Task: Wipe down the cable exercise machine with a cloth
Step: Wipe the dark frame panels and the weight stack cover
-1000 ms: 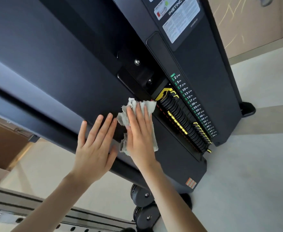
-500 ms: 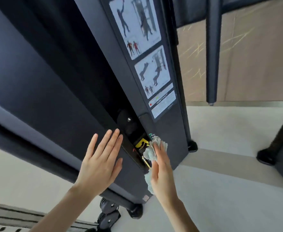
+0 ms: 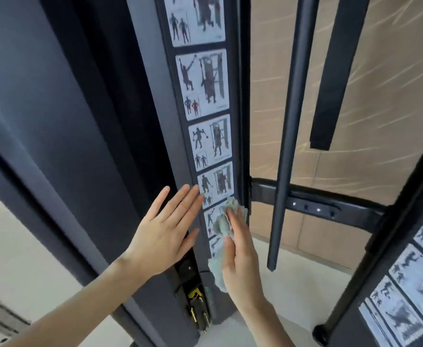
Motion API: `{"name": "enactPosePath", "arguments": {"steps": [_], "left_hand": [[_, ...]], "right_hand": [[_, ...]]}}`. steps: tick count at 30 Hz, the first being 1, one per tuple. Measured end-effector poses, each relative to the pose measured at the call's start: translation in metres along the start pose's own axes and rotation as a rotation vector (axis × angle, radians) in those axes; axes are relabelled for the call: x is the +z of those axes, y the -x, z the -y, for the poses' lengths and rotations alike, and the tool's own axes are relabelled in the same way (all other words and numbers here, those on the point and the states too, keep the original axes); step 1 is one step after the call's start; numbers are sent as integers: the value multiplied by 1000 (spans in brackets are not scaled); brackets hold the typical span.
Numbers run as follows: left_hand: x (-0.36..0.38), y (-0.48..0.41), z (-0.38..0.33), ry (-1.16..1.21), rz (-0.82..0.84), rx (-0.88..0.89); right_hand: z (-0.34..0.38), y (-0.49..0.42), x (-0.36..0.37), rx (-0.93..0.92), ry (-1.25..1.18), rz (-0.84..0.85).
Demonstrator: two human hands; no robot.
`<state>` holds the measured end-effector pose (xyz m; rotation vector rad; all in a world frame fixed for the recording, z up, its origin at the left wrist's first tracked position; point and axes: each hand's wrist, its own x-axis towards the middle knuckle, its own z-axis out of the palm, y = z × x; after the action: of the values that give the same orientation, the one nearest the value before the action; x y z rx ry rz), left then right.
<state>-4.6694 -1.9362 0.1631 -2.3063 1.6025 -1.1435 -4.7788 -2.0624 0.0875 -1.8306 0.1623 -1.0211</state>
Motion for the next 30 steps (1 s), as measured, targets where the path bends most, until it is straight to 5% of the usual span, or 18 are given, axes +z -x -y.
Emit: {"name": "enactPosePath", "arguments": {"steps": [16, 30], "left_hand": [[-125, -155, 154, -217, -351, -79], [-177, -292, 297, -461, -344, -202]], "right_hand": [[129, -216, -6, -509, 35, -87], [255, -438, 12, -704, -120, -309]]}}
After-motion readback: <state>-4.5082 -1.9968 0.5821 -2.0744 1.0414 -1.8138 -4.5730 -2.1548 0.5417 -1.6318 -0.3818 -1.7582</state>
